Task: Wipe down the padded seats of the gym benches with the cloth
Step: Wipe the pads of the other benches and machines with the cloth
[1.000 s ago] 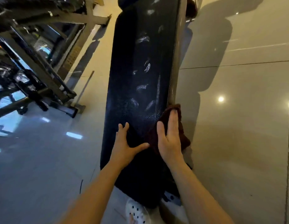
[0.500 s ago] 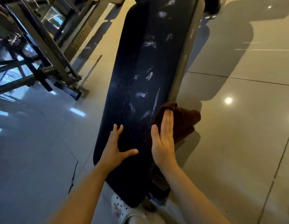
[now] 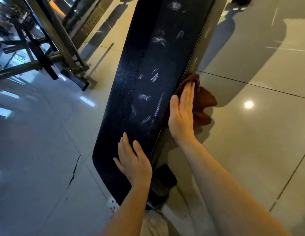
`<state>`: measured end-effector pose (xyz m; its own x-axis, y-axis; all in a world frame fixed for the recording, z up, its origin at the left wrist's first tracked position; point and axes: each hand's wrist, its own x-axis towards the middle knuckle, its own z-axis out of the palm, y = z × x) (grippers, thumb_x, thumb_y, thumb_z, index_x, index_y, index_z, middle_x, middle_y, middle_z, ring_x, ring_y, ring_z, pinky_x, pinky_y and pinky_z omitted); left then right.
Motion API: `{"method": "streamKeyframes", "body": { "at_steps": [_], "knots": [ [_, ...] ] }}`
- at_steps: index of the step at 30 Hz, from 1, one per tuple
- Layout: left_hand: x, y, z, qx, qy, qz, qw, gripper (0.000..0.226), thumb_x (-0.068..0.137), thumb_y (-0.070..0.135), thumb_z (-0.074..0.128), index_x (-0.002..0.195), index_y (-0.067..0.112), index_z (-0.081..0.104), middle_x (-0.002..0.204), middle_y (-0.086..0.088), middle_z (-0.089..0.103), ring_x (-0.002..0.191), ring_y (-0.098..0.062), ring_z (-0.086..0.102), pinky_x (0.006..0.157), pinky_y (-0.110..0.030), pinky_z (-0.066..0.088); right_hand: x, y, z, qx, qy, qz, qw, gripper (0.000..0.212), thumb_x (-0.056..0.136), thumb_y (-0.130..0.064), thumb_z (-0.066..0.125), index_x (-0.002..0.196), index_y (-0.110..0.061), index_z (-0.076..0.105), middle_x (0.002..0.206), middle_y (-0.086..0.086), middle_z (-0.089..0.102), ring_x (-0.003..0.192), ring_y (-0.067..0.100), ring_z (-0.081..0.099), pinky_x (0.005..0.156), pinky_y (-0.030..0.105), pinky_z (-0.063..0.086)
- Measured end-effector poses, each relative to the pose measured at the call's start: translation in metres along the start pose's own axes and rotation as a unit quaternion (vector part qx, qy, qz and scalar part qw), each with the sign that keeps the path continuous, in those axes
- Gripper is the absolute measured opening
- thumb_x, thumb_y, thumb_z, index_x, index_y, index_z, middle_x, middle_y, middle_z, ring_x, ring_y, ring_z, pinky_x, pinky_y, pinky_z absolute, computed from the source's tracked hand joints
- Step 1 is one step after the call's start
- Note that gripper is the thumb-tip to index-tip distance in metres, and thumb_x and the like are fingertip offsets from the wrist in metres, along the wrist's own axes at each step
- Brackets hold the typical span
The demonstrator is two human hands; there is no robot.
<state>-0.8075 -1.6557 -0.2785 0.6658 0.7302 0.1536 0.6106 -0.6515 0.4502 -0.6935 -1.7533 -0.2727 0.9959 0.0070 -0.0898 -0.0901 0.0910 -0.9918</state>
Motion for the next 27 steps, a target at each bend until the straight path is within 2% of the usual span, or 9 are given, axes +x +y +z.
{"method": "streamKeyframes", "body": {
  "at_steps": [4,9,12,15,17,19,22,24,27],
  "knots": [
    [-0.003,0.001,0.023,0.082,0.068,0.016,0.994,0.063,0.096,0.048,0.010,0.147,0.023,0.039,0.152,-0.002,0.039,0.142,-0.021,0.032,0.119,-0.047,0.003,-0.016,0.013,0.006,-0.042,-0.010,-0.022,0.999,0.055,0.104,-0.038,0.024,0.148,-0.027,-0.008,0.150,-0.023,-0.010,0.139,-0.012,-0.016,0.116,0.012,-0.007],
    [-0.001,-0.006,0.026,0.079,0.065,0.026,0.994,0.062,0.096,0.045,0.012,0.146,0.021,0.040,0.152,-0.005,0.040,0.141,-0.024,0.034,0.117,-0.050,0.012,-0.084,0.049,0.018,-0.064,-0.076,-0.052,0.994,0.054,0.102,-0.039,0.028,0.148,-0.029,0.002,0.156,-0.022,0.000,0.149,0.003,-0.004,0.119,0.018,0.000],
    [-0.001,-0.007,0.023,0.057,0.054,0.022,0.997,0.067,0.094,0.051,0.010,0.147,0.023,0.037,0.154,-0.003,0.037,0.142,-0.023,0.032,0.118,-0.052,0.019,-0.099,0.062,0.014,-0.101,-0.125,-0.052,0.986,0.054,0.101,-0.041,0.026,0.148,-0.027,0.003,0.157,-0.015,0.003,0.146,-0.004,-0.008,0.117,0.014,-0.003],
    [0.000,-0.008,0.023,0.032,0.054,0.022,0.998,0.069,0.092,0.056,0.010,0.148,0.025,0.035,0.155,-0.001,0.034,0.143,-0.022,0.030,0.115,-0.053,0.025,-0.095,0.062,0.008,-0.109,-0.135,-0.064,0.983,0.052,0.103,-0.039,0.025,0.147,-0.030,0.000,0.155,-0.022,-0.005,0.144,-0.009,-0.012,0.119,0.016,-0.002],
    [-0.002,-0.007,0.024,0.024,0.056,0.020,0.998,0.069,0.091,0.057,0.010,0.148,0.027,0.034,0.156,0.001,0.033,0.143,-0.020,0.029,0.116,-0.051,0.024,-0.085,0.055,0.008,-0.091,-0.117,-0.070,0.986,0.053,0.104,-0.032,0.030,0.147,-0.031,-0.001,0.155,-0.026,-0.006,0.145,-0.008,-0.010,0.121,0.024,0.004],
    [-0.002,-0.006,0.025,0.020,0.058,0.020,0.998,0.067,0.092,0.057,0.011,0.148,0.029,0.033,0.156,0.003,0.032,0.143,-0.019,0.028,0.116,-0.051,0.024,-0.058,0.041,0.007,-0.048,-0.054,-0.063,0.995,0.055,0.104,-0.026,0.032,0.149,-0.032,0.001,0.160,-0.020,0.004,0.148,-0.001,-0.003,0.122,0.029,0.009],
    [0.000,-0.009,0.026,0.026,0.064,0.020,0.997,0.066,0.093,0.054,0.013,0.148,0.026,0.036,0.154,0.002,0.035,0.142,-0.020,0.031,0.115,-0.050,0.026,-0.012,0.023,0.001,-0.036,0.028,-0.049,0.998,0.054,0.104,-0.025,0.031,0.153,-0.021,0.009,0.154,-0.015,0.009,0.147,0.001,0.001,0.121,0.024,0.006],
    [0.000,-0.010,0.027,0.029,0.067,0.018,0.997,0.065,0.093,0.053,0.013,0.148,0.026,0.037,0.154,0.002,0.035,0.141,-0.021,0.032,0.114,-0.051,0.027,-0.007,0.022,0.001,-0.044,0.042,-0.046,0.997,0.054,0.104,-0.026,0.030,0.154,-0.015,0.014,0.156,-0.011,0.010,0.148,0.004,0.002,0.121,0.023,0.005],
    [-0.001,-0.010,0.028,0.027,0.065,0.015,0.997,0.065,0.093,0.053,0.012,0.148,0.027,0.035,0.155,0.002,0.034,0.142,-0.021,0.031,0.115,-0.051,0.026,-0.035,0.027,0.010,-0.041,0.027,-0.042,0.998,0.053,0.104,-0.027,0.030,0.153,-0.021,0.009,0.159,-0.011,0.009,0.149,0.005,0.003,0.122,0.023,0.007]
  ]
}}
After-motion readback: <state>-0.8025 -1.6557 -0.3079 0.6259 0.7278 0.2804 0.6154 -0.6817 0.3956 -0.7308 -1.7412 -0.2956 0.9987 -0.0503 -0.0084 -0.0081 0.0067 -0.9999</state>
